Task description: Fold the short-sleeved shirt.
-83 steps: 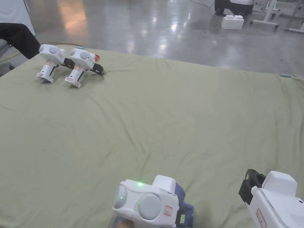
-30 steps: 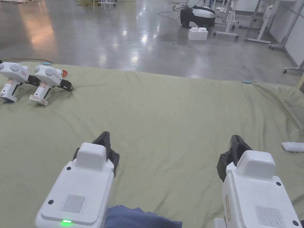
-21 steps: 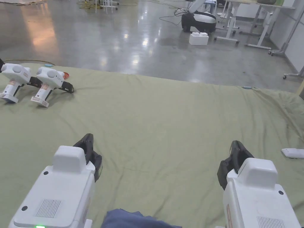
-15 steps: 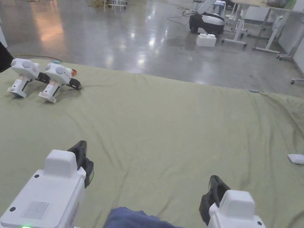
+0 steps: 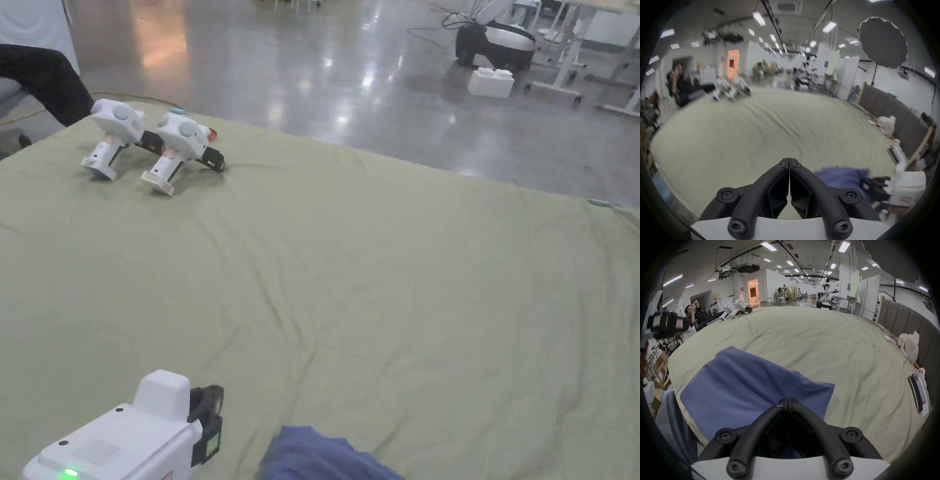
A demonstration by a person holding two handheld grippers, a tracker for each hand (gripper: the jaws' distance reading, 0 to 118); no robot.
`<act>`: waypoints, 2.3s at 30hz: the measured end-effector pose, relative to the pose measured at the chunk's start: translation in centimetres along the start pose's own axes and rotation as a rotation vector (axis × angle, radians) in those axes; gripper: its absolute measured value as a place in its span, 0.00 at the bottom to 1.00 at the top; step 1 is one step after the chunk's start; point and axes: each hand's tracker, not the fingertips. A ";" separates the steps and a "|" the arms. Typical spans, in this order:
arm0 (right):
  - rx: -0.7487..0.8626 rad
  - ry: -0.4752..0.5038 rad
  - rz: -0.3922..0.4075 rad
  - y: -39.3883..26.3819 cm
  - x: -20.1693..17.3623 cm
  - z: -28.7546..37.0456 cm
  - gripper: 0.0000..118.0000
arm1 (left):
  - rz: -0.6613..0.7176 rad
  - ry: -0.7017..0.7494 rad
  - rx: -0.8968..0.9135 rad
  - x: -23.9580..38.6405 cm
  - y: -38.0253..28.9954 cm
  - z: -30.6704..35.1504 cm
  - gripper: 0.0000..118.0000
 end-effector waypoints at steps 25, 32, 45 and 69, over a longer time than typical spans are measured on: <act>-0.003 0.005 0.051 0.5 0.0 0.3 0.00 | 0.507 -0.671 -0.545 -3.8 -3.5 -13.7 0.47; 0.004 -0.001 0.063 0.5 -0.4 0.3 0.00 | 0.511 -0.703 -0.503 -1.7 -4.7 -10.6 0.19; 0.226 -0.014 0.061 8.1 1.1 3.4 0.00 | 0.494 -0.651 -0.429 -8.1 1.3 -4.9 0.16; 0.430 -0.208 -0.024 17.0 11.5 8.0 0.00 | 0.421 -0.033 -0.459 -33.5 12.0 5.3 0.16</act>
